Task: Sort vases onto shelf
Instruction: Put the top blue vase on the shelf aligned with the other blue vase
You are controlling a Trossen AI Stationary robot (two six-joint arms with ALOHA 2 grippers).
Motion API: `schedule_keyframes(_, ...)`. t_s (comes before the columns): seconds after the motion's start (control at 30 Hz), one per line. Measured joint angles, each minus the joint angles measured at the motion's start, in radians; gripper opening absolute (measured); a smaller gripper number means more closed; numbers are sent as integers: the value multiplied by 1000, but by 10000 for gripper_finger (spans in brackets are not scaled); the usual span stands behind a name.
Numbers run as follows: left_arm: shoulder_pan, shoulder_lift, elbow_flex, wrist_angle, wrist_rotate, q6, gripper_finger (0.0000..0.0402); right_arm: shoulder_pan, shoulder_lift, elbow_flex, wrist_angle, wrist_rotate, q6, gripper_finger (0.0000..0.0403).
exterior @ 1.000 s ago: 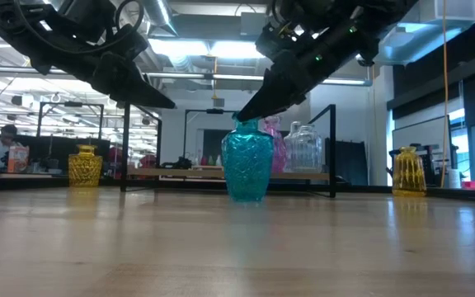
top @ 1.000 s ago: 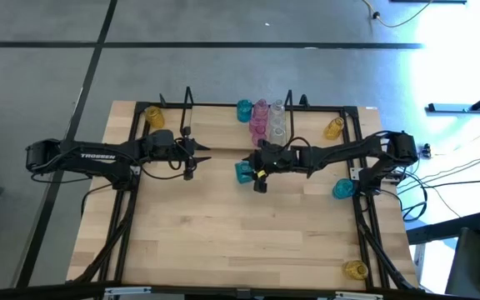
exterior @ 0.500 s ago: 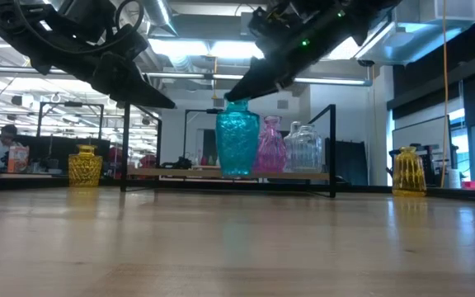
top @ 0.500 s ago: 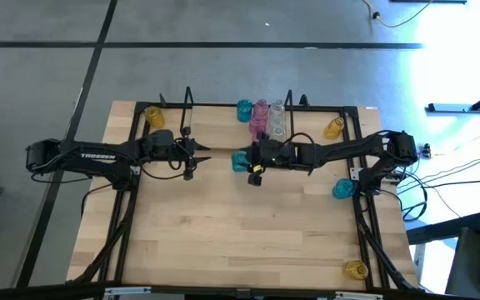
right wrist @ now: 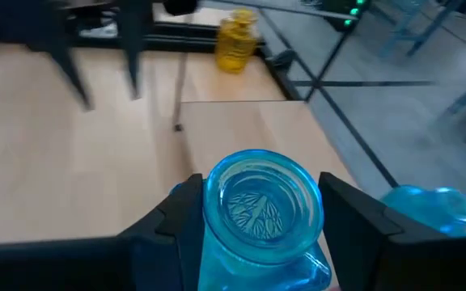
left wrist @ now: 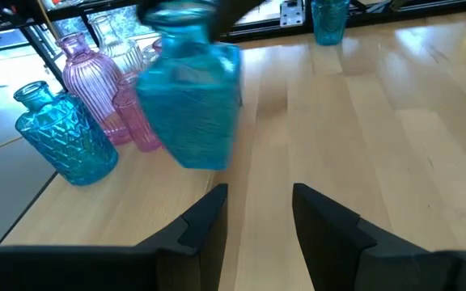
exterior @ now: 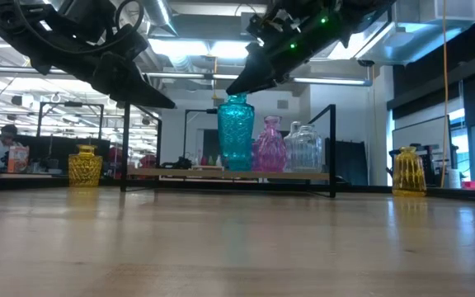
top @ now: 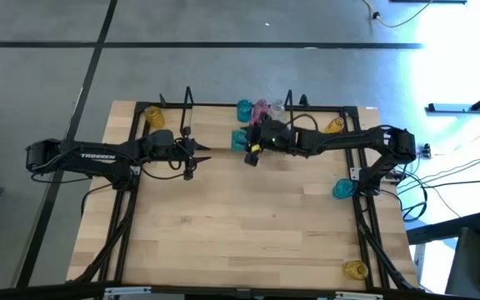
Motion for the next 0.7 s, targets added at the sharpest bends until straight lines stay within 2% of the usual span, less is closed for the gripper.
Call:
schedule_keyframes(0.3,0,0,0,0,0,0,133,-118,0,14,3,-35,-33,179)
schedule_keyframes(0.4,0,0,0,0,0,0,133,-148,5,14,13,-79,-46,179)
schedule_keyframes(0.7,0,0,0,1,0,1,133,-178,36,15,84,-124,-76,179)
